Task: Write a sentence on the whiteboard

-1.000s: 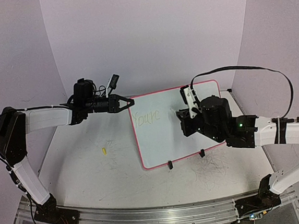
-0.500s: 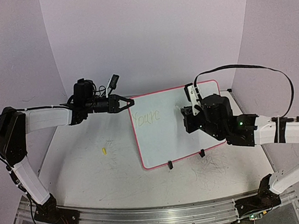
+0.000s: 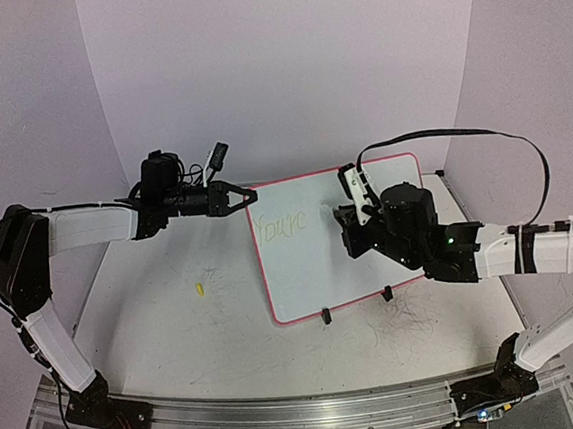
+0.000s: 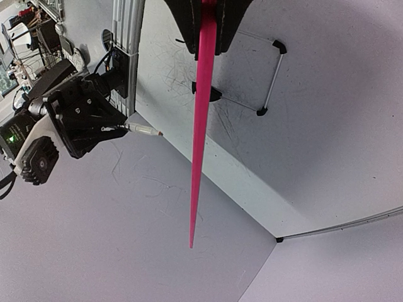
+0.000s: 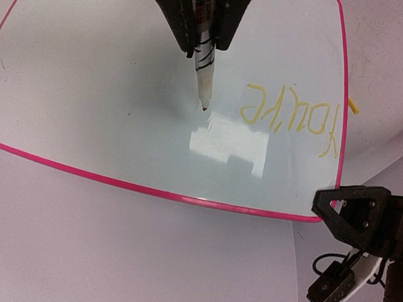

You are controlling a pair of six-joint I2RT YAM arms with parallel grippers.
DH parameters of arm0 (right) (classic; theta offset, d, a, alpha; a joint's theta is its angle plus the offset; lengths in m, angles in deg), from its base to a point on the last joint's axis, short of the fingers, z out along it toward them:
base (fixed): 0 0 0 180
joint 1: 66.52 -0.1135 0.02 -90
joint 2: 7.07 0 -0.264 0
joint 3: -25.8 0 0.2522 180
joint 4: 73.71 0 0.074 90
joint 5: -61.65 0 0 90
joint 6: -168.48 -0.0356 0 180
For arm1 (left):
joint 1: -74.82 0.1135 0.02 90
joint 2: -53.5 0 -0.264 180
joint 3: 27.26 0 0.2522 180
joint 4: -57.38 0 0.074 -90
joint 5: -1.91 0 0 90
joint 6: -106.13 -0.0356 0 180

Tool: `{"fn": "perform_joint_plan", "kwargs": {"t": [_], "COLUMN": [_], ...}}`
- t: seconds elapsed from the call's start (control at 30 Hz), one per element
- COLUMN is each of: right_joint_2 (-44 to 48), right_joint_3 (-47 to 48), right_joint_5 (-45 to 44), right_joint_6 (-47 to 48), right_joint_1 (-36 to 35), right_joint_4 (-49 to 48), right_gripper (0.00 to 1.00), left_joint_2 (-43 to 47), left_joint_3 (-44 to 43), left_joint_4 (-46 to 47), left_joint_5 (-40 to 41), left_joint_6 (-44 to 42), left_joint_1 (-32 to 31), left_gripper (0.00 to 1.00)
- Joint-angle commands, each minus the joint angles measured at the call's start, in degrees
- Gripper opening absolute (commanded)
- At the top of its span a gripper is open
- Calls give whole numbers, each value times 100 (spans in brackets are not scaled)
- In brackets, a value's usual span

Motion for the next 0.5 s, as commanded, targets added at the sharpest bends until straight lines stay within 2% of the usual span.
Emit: {"fn": "perform_joint_plan", "kwargs": {"t": [0.0,0.47], "right_joint_2": [-146,-389], "right_joint_3": [89,139], "right_joint_5": [592,36], "right_joint_6": [209,-219], "right_joint_1": [28,122], "right_joint_4": [-294,-356], "right_gripper": [0,0], "left_joint_2": [207,203], "left_joint_3": [88,106], "left_joint_4": [-266,-266], "left_joint_5": [332,329], "left_joint_6": [-96,-105], "left_joint_1": [11,10], "left_gripper": [0,0]}}
